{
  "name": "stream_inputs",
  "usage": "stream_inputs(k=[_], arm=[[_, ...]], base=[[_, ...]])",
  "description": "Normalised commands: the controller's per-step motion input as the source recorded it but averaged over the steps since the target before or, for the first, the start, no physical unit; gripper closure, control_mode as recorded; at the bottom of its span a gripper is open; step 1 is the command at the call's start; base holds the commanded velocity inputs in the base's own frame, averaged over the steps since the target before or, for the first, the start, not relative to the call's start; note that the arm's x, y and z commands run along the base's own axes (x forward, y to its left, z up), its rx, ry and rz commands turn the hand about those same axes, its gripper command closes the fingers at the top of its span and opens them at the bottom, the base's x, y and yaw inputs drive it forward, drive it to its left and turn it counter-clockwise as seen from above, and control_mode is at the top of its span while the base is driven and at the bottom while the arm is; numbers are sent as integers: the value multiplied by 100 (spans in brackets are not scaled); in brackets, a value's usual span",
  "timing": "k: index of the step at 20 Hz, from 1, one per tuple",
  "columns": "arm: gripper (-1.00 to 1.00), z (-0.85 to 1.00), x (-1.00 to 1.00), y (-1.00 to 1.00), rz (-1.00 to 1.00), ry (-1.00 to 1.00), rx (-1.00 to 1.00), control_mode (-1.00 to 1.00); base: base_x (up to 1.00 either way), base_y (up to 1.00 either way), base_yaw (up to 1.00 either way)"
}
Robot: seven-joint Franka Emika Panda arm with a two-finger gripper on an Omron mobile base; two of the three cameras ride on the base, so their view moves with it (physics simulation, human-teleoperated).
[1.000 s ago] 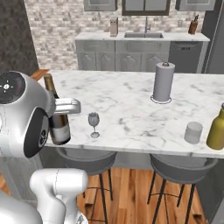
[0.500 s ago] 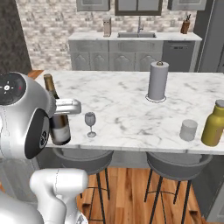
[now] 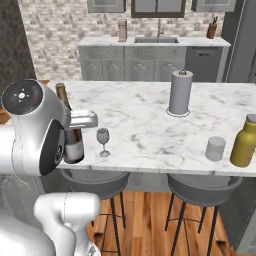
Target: There is a wine glass and glass cup on the dining counter. Place the wine bottle next to the wine glass and the juice bottle next to the glass cup.
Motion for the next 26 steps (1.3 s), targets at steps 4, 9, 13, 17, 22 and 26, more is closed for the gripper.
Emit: stream_inputs(k=[4,9,13,17,22,26], arm=[[100,-12,44,-61,25,0,0,-100],[100,-61,69,-35,23,0,-2,-100],[100,-74,99,0,13,0,-8,-100],[100,-52,76,0,6,0,-4,-100],[100,-51,55,0,0,0,0,-100],[100,-47,59,0,0,0,0,-100]], base=[[0,0,0],[0,0,0],[0,0,0],[0,0,0],[0,0,0],[0,0,0]])
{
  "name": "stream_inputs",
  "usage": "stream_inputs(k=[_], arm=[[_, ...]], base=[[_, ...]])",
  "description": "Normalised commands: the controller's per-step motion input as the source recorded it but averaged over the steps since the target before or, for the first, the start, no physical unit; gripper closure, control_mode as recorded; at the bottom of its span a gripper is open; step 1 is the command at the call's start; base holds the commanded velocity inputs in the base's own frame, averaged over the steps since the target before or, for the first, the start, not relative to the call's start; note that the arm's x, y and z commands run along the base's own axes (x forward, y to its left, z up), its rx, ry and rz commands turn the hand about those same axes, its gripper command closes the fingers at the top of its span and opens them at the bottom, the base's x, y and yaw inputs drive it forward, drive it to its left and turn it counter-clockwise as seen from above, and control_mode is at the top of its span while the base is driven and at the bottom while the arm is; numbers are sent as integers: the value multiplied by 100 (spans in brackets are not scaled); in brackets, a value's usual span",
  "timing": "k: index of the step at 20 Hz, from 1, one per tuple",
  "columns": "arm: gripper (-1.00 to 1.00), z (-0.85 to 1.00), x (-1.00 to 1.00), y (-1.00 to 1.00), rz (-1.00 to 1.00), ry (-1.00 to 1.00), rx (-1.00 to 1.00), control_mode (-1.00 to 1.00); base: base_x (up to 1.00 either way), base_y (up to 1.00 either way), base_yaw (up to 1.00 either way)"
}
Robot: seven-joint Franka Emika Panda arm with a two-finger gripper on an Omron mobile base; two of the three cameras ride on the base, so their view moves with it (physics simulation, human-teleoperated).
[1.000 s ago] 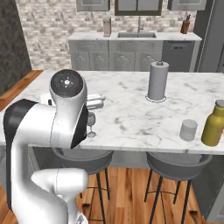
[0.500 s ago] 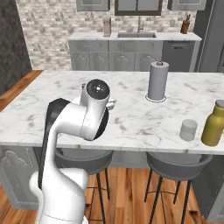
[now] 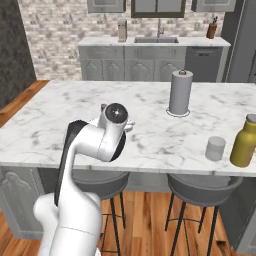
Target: There is a wine glass and glass cup on the dining counter. Place the wine bottle next to the wine glass and the juice bottle next to the glass cup.
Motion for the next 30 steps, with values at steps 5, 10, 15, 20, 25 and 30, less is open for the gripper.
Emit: stream_inputs(k=[5,10,15,20,25,30], arm=[[100,-31,63,0,0,-2,0,-100],[100,-29,45,0,0,-5,-1,-100],[100,-32,21,-3,1,-2,0,-100],[100,-27,17,-7,1,-2,0,-100],[100,-19,20,-4,0,-4,0,-100],[100,-11,12,-12,1,-6,0,-100]], base=[[0,0,0],[0,0,0],[0,0,0],[0,0,0],[0,0,0],[0,0,0]])
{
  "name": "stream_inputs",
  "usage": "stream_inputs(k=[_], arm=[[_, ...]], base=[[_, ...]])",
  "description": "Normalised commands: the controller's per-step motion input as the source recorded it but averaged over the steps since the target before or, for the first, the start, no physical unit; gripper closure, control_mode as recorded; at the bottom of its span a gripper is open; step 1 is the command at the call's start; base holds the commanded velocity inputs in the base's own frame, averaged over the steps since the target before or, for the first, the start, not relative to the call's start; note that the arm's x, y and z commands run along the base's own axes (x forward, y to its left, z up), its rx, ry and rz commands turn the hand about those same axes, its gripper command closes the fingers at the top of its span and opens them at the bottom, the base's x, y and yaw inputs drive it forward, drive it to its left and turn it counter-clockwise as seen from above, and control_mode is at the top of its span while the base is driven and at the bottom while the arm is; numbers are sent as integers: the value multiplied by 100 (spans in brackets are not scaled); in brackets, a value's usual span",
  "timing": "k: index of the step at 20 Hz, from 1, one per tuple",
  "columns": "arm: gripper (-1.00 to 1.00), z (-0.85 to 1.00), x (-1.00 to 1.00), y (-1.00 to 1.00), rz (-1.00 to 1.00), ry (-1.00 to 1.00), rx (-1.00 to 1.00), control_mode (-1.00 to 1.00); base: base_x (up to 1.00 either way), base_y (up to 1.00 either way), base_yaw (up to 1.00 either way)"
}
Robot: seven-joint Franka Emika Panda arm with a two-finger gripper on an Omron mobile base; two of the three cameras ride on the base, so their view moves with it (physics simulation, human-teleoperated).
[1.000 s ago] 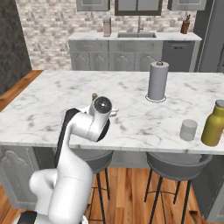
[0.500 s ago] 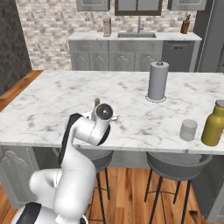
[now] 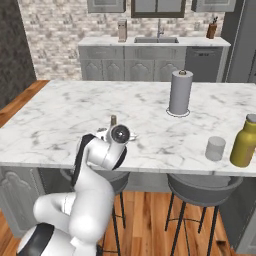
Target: There is a wine glass and glass cup on the dining counter. Place the wine bottle next to the wine glass and the juice bottle next to the glass cup.
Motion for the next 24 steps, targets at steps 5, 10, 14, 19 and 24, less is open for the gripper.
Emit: stream_inputs(k=[5,10,14,19,24], arm=[[100,-4,8,-17,3,-6,-1,-100],[100,-11,14,-5,2,-2,-3,-100],[100,-11,18,0,2,0,-4,-100],[100,-6,12,-3,2,0,-4,-100],[100,-6,15,-5,2,0,-4,-100]], base=[[0,0,0],[0,0,0],[0,0,0],[0,0,0],[0,0,0]])
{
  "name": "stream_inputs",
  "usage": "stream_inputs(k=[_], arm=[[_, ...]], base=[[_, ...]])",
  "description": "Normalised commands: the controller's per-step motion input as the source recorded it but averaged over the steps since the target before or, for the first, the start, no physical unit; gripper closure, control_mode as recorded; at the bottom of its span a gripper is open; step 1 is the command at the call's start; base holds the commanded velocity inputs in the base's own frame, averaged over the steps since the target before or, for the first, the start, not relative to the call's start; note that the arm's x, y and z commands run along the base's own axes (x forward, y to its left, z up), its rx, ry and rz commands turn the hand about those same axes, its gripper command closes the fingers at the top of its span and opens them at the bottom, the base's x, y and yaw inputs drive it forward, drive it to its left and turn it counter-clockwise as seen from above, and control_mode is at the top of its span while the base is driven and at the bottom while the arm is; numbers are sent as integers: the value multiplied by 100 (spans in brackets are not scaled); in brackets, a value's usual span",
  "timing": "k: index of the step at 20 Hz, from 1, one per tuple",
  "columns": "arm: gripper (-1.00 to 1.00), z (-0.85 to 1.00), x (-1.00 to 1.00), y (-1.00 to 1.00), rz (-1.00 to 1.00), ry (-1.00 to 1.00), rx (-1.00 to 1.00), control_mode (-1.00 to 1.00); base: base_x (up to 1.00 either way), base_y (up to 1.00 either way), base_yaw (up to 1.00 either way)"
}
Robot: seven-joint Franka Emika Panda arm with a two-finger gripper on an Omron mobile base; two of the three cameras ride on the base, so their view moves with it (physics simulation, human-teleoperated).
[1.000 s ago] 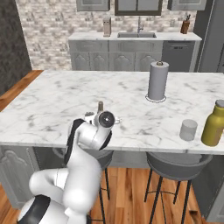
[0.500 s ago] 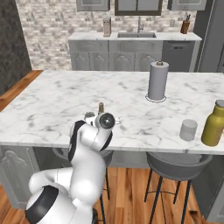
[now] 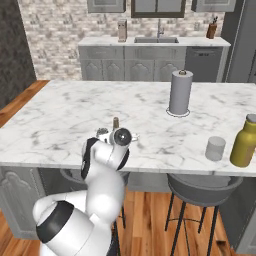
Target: There is a wine glass and glass cup on the dining counter. Place the wine bottle next to the wine glass and the juice bottle next to the glass cup.
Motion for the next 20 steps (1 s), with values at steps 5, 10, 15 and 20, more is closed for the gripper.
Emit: stream_inputs(k=[5,10,15,20], arm=[[100,-6,23,-3,2,0,-4,-100],[100,-14,17,-1,2,0,-4,-100],[100,-25,7,-1,3,0,-4,-100],[100,-18,14,0,3,0,-4,-100]], base=[[0,0,0],[0,0,0],[0,0,0],[0,0,0]])
